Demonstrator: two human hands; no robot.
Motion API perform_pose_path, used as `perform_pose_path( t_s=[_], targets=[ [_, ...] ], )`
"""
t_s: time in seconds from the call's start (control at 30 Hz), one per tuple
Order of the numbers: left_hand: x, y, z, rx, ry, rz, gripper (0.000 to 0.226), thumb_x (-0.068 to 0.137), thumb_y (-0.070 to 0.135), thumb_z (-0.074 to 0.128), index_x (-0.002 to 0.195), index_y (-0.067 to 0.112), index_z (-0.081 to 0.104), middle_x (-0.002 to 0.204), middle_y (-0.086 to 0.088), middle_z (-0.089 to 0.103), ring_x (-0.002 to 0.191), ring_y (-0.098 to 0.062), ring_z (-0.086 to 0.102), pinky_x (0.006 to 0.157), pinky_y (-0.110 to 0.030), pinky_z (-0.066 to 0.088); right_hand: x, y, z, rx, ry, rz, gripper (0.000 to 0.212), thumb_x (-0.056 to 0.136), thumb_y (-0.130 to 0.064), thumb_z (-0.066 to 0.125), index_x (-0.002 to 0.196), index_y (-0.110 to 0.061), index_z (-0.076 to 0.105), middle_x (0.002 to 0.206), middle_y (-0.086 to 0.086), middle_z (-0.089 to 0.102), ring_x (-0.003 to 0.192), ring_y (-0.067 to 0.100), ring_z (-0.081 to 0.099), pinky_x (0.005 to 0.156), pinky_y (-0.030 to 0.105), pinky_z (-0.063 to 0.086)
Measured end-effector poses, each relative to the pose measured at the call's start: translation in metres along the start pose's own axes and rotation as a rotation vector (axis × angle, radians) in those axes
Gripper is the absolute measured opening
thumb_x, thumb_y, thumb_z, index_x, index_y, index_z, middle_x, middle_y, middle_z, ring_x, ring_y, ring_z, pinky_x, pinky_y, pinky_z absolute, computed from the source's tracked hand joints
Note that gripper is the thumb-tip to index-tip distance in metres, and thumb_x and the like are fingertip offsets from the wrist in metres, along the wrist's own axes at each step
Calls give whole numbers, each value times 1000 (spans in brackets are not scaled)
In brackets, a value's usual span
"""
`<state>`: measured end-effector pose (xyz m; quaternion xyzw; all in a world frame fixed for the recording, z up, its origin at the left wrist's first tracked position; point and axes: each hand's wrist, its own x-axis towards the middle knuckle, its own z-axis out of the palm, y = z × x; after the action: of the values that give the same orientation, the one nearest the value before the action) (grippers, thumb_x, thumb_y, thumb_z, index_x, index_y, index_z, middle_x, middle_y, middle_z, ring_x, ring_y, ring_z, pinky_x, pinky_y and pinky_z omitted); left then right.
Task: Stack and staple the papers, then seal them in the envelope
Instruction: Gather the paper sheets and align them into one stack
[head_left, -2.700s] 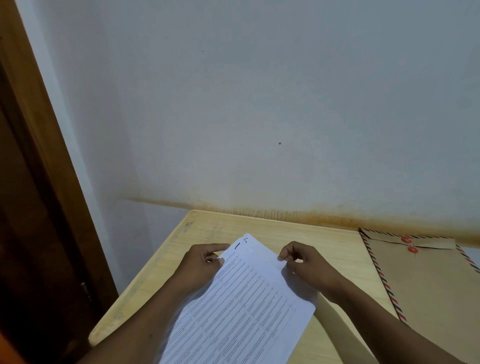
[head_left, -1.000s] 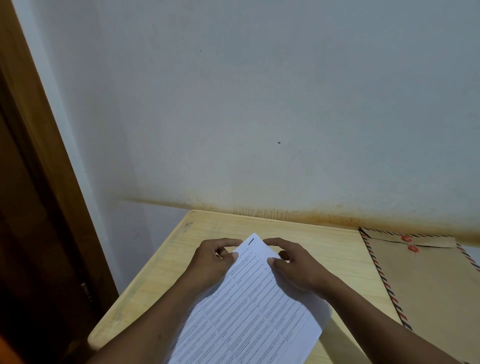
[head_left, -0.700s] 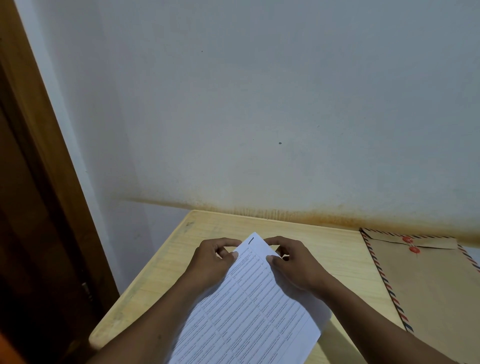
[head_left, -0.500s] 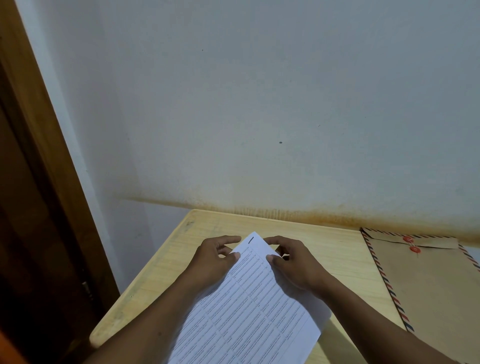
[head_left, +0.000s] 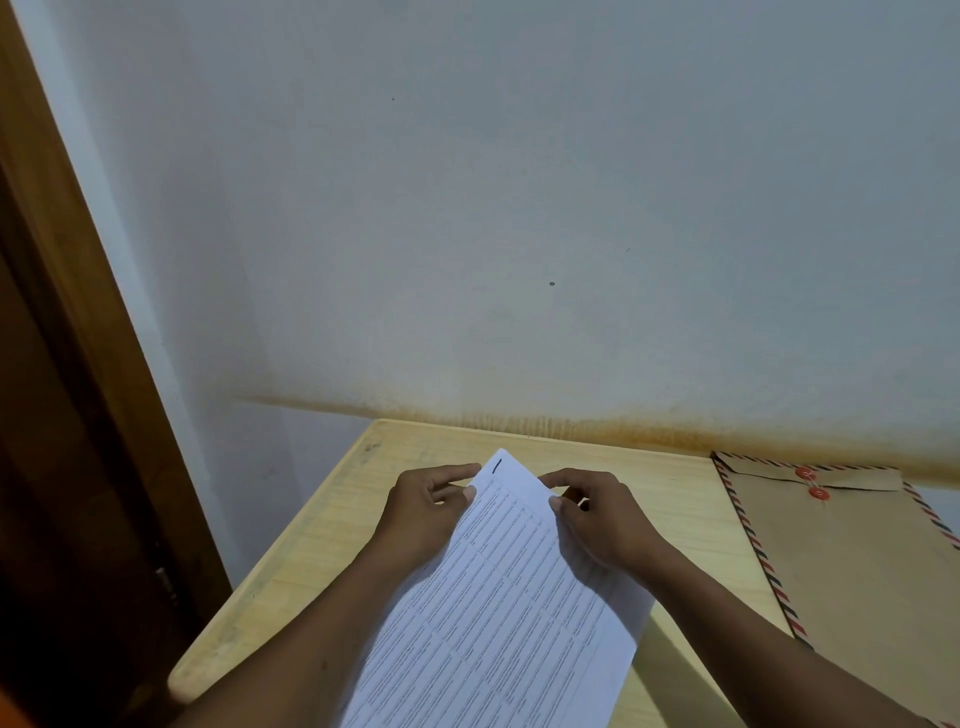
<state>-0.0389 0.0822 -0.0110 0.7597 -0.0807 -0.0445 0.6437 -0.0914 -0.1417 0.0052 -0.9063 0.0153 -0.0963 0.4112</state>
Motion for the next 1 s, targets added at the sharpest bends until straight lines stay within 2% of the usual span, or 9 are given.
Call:
perform_pose_path(
  t_s=[0.13,0.3,0.37,0.47,0.6,0.67,0.77,0.9,1.0],
  targets=[
    [1,4,3,45,19,22,25,89,24,72,106,41,79,96,2,81,99,-16,76,98,-49,57,-1,0,-1,-1,22,-19,32,97,-17,56,110,-41,73,79,-8,73,74,1,67,65,14,50],
    [-5,12,6,115,149,56,23,95,19,71,107,37,79,93,8,78,101,-6,71,96,-34,56,0,-3,-2,-2,34,17,30,95,-20,55,108,-41,72,82,-7,72,78,4,67,71,23,52],
    [-4,14,3,96,168,67,24,95,18,70,112,33,78,91,5,79,101,-6,71,98,-33,55,1,-1,-5,-8,49,58,27,94,-20,55,107,-36,73,83,-6,73,82,7,67,71,25,51],
    [-1,16,-3,63,201,84,26,95,15,69,116,28,77,87,2,79,100,-7,71,101,-33,53,-1,6,-9,48,92,132,24,93,-16,55,103,-29,73,77,-6,72,77,3,65,63,19,45],
    [2,15,-3,44,217,71,27,96,16,69,116,31,77,82,-1,78,100,-7,71,104,-34,51,-4,13,-6,164,164,199,30,92,-3,51,92,-23,74,73,-8,69,75,8,65,61,20,42],
    [3,13,-2,54,197,63,27,96,17,68,116,32,77,83,-1,78,100,-9,72,105,-39,53,-4,14,-2,185,178,223,34,93,1,47,92,-20,74,78,-5,70,78,9,64,62,22,43],
    [3,12,-2,88,159,43,29,95,18,67,120,31,74,82,-3,77,96,-13,74,104,-44,53,-1,17,4,186,202,205,39,93,4,42,94,-17,74,94,-2,73,93,15,66,70,25,46],
    [7,11,-9,97,101,19,37,93,18,67,120,42,71,88,3,79,99,-16,74,100,-50,56,2,19,7,209,232,189,44,92,8,39,96,-17,75,104,-3,73,103,16,64,77,26,46],
    [7,12,-9,65,157,23,38,94,13,67,119,41,73,80,5,74,99,-17,73,102,-49,55,3,17,8,220,252,213,43,93,6,40,112,-17,72,119,0,69,111,13,58,88,27,41]
  ],
)
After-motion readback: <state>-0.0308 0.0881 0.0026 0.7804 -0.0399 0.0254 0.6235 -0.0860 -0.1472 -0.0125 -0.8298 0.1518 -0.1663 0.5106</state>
